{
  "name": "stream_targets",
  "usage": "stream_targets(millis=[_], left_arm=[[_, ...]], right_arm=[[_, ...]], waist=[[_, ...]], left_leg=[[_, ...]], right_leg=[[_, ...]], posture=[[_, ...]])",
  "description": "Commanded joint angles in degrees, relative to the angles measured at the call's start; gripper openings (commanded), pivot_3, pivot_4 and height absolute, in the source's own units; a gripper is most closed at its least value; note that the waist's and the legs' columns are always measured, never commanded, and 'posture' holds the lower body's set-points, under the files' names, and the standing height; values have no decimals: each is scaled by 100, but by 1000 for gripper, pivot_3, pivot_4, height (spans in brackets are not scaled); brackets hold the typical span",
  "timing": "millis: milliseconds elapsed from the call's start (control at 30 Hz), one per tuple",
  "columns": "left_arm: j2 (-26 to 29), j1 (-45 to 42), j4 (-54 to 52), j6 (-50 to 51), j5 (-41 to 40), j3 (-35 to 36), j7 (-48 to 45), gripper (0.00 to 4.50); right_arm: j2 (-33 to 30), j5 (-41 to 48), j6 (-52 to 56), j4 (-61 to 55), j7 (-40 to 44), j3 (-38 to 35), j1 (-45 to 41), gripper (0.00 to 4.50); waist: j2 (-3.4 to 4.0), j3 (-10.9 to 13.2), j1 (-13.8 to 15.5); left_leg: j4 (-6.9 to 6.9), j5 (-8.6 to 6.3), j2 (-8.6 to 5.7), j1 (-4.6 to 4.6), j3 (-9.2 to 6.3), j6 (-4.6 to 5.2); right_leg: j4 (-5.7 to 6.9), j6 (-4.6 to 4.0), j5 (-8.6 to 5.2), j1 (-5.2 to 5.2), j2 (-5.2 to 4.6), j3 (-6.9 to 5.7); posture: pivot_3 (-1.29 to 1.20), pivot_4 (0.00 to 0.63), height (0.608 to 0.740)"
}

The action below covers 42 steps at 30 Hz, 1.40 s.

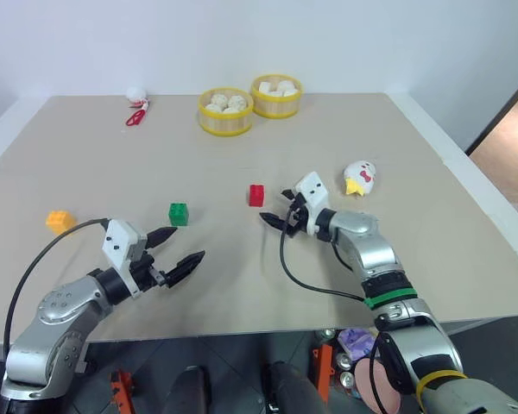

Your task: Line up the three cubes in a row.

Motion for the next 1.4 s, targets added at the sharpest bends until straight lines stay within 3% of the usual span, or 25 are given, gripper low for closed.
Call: stream_targets(millis=[33, 300, 700, 1400], left_arm=[[-10, -12, -237, -119, -50, 129, 72, 4500], [-100, -23, -245, -142, -36, 39, 176, 4500], [-169, -14, -255, -145, -1, 19, 230, 4500], [-248, 44, -459, -80, -60, 31, 441, 4500]], right_arm=[[133, -82, 151, -138, -368, -28, -177, 4465], [468, -257, 547, -337, -1043, 27, -211, 4465], [792, -256, 1093, -830, -1157, 148, -101, 4465], [1221, -243, 891, 587, -2421, -247, -877, 4465]], waist=[[0, 0, 0], [0, 0, -1], [0, 0, -2], [0, 0, -11]], left_leg=[[0, 0, 1, 0, 0, 0], [-1, 0, 2, -2, 1, -1], [-1, 0, 4, -2, 1, 0], [-4, -1, 5, -6, 0, -1]], right_leg=[[0, 0, 0, 0, 0, 0], [-1, 0, 0, -1, 0, 0], [-1, 0, 0, -3, 1, 0], [-2, -2, -1, -6, 3, -1]], posture=[[0, 150, 740], [0, 150, 740], [0, 150, 740], [0, 150, 740]])
